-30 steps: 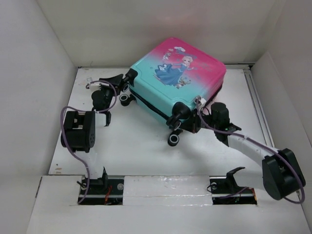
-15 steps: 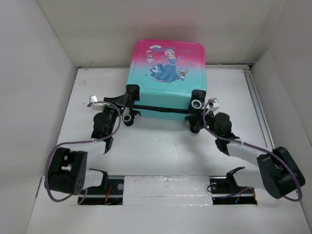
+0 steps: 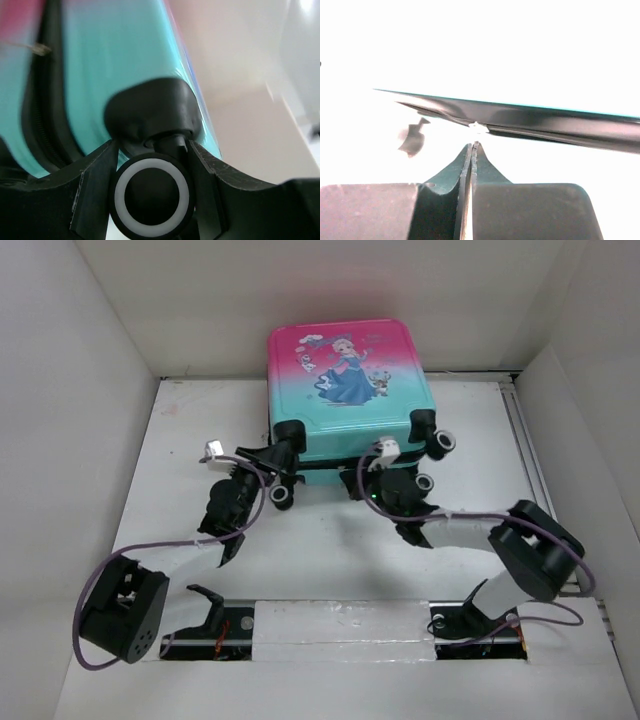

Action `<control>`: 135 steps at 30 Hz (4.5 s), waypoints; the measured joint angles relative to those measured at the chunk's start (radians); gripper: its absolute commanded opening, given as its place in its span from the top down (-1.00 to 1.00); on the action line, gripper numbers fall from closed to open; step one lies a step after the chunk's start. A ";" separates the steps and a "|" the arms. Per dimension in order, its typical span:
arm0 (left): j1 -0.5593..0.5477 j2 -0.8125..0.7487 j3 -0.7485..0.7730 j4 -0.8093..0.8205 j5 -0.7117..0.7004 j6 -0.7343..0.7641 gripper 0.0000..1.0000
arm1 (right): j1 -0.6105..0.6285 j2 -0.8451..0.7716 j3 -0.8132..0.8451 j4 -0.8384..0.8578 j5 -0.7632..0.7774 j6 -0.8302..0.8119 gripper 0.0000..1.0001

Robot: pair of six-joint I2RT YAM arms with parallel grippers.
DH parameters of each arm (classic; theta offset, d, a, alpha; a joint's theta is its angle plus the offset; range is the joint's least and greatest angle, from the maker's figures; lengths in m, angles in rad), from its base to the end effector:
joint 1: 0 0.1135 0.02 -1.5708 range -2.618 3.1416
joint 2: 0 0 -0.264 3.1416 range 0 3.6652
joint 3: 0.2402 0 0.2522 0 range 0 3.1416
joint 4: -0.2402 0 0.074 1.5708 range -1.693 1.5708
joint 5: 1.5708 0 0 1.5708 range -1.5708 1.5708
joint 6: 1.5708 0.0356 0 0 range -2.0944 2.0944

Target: Pack the luggage

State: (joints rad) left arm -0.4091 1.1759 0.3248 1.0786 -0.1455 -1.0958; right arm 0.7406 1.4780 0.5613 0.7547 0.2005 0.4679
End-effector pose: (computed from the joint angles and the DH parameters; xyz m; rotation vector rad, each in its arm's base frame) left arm 0.2144 -0.0873 0.2372 -0.6083 1.3099 -1.1600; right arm 0.2260 0.1970 0.2009 -0.0910 1.7811 0.7109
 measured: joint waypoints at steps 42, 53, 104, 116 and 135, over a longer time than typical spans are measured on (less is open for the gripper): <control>-0.418 -0.592 0.098 -0.714 -0.285 0.325 0.02 | 0.272 -0.219 -0.099 -0.261 -0.203 0.063 -0.52; -0.430 -0.510 -0.185 -0.732 -0.212 0.328 0.38 | 0.275 -0.481 0.013 -0.595 -0.130 -0.034 -0.64; -0.557 0.056 -0.083 -0.192 -0.458 0.478 1.00 | 0.267 -0.262 0.261 -0.669 -0.133 -0.072 -1.00; -0.554 0.055 -0.105 -0.143 -0.447 0.454 1.00 | 0.267 -0.061 0.292 -0.504 -0.023 -0.010 -1.00; -0.528 0.055 -0.114 -0.134 -0.485 0.420 1.00 | 0.399 0.037 0.430 -0.489 0.343 -0.049 -0.60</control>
State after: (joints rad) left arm -0.9371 1.2312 0.2111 0.9447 -0.6304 -0.6758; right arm 1.1397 1.5146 0.9909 0.2661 0.5434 0.4187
